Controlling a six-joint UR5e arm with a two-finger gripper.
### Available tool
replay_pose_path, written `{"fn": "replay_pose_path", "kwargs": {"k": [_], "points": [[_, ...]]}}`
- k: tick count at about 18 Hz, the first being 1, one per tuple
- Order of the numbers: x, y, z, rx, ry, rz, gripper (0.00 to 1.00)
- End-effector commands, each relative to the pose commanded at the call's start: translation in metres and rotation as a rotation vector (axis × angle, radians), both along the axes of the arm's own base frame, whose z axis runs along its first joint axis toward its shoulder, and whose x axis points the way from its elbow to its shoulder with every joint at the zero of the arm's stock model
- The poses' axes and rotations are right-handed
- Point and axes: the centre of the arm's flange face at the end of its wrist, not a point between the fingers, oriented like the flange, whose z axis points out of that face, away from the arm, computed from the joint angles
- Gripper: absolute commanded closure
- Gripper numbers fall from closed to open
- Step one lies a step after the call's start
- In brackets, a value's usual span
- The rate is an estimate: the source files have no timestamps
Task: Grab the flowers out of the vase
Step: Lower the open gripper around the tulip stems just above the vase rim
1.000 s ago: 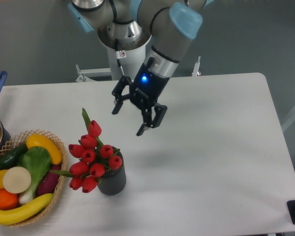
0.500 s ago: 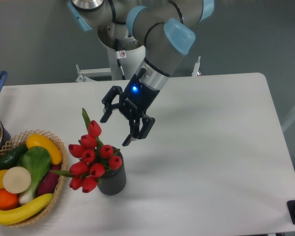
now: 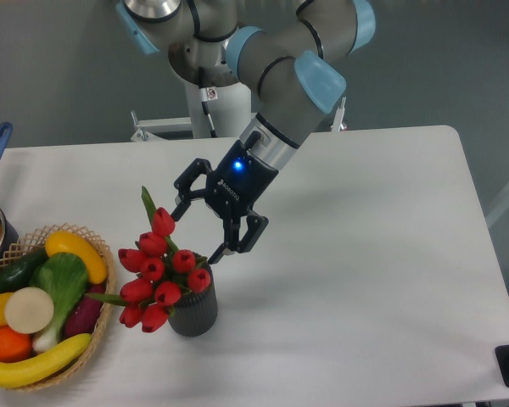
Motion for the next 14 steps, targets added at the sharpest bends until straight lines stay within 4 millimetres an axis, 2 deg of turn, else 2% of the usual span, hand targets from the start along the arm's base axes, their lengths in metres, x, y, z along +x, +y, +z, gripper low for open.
{"fn": "replay_pose_path", "kwargs": {"k": [5, 7, 11, 14], "points": [[-0.010, 0.007, -0.003, -0.003, -0.016, 0.027, 0.00], [-0.012, 0.010, -0.010, 0.001, -0.010, 0.025, 0.00], [-0.015, 0.014, -0.020, -0.005, -0.009, 0.023, 0.00], [-0.013, 0.016, -0.019, -0.005, -0.003, 0.015, 0.00]]}}
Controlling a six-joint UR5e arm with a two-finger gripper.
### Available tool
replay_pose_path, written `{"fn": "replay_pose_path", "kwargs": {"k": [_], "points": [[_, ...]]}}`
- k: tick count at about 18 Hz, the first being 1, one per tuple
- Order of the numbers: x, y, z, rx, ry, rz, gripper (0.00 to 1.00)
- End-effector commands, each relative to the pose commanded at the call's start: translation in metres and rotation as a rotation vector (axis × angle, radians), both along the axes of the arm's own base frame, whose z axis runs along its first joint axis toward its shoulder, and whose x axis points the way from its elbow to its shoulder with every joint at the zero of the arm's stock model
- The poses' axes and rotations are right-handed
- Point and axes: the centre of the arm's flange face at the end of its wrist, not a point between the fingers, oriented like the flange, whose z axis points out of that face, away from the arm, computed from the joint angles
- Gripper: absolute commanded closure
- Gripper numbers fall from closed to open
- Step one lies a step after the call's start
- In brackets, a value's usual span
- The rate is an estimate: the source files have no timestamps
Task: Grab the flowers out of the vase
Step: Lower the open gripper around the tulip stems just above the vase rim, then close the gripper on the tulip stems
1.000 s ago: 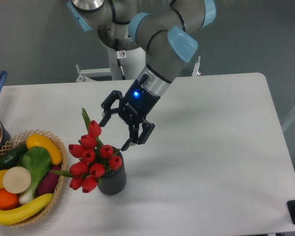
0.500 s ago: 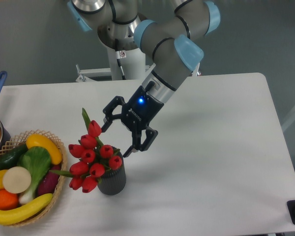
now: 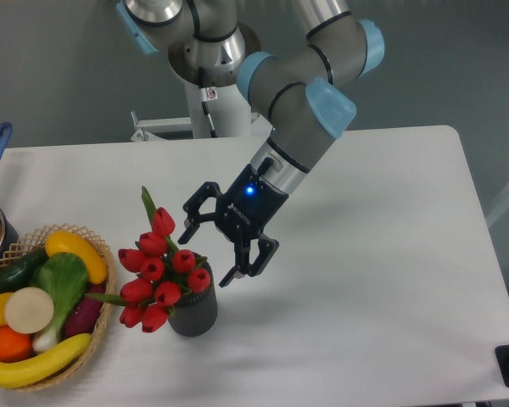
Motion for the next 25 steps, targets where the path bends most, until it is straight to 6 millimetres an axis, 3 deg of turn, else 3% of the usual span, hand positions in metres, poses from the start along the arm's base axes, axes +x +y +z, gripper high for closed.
{"fn": "replay_pose_path", "kwargs": {"k": [14, 25], "points": [[0.029, 0.022, -0.014, 0.013, 0.045, -0.094, 0.00], [0.031, 0.027, -0.016, 0.014, 0.039, -0.100, 0.00]]}}
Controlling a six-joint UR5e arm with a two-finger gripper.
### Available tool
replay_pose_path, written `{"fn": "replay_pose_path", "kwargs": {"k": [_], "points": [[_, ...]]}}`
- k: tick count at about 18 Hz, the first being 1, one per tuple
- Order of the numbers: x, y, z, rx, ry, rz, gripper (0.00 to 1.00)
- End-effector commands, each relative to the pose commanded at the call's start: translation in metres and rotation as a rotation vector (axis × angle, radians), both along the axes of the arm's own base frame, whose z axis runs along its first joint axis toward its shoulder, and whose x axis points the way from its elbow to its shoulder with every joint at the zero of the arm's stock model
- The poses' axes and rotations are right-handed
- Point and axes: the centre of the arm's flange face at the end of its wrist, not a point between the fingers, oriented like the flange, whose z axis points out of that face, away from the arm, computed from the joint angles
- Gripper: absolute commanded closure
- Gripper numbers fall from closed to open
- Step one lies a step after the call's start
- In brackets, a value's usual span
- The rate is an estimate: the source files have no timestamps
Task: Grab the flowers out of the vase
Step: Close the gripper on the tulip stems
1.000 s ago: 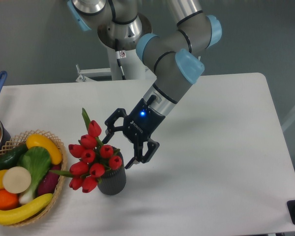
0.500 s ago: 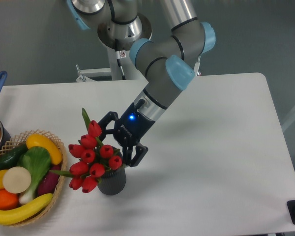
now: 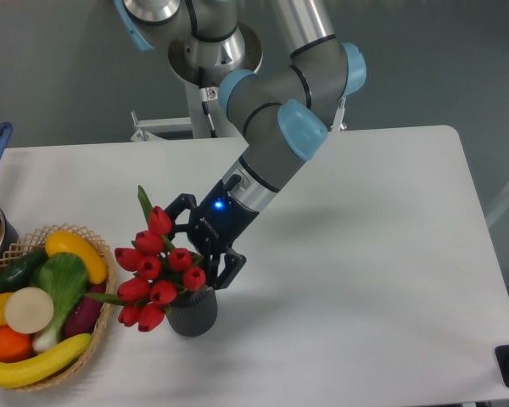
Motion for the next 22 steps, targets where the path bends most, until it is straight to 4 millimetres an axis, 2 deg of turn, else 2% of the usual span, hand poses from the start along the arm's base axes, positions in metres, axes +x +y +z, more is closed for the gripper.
{"fn": "replay_pose_path", "kwargs": {"k": [9, 10, 12, 17, 20, 22], "points": [[0.0003, 0.0054, -0.0033, -0.003, -0.004, -0.008, 0.00], [0.0003, 0.0054, -0.0033, -0.003, -0.005, -0.007, 0.03], [-0.0011, 0.0054, -0.0020, -0.006, -0.011, 0.002, 0.18], [-0.0016, 0.0058, 0.0018, -0.005, -0.012, 0.007, 0.37], [-0.0009, 0.0052, 0.0029, -0.010, -0.021, 0.016, 0.55], [-0.0016, 0.0052, 0.0042, -0.005, -0.029, 0.020, 0.57]]}}
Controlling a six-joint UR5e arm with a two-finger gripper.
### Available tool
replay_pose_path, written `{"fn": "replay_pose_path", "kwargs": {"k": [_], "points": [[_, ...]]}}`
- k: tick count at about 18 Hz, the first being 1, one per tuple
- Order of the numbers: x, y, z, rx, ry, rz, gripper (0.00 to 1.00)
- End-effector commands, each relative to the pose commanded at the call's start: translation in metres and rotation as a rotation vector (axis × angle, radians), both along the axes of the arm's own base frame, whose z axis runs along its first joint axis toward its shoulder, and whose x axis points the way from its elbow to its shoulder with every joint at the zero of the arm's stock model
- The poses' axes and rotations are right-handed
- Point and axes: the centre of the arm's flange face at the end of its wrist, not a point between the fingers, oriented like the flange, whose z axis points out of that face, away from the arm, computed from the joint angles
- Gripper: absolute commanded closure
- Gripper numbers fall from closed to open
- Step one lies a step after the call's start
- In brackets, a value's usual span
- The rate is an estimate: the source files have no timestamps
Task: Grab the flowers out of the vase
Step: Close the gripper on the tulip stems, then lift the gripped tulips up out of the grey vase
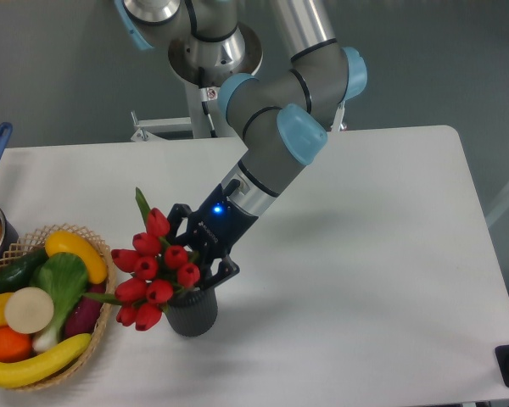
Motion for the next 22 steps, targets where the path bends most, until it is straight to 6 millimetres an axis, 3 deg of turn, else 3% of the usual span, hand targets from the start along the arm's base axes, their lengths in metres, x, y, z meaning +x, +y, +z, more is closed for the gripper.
{"fn": "replay_pose_path", "kwargs": {"k": [7, 12, 22], "points": [[-0.005, -0.003, 0.003, 0.006, 0.000, 0.009, 0.61], [-0.012, -0.013, 0.033, 0.058, -0.041, 0.051, 0.60], [-0.005, -0.024, 0.096, 0.158, -0.144, 0.093, 0.59]]}}
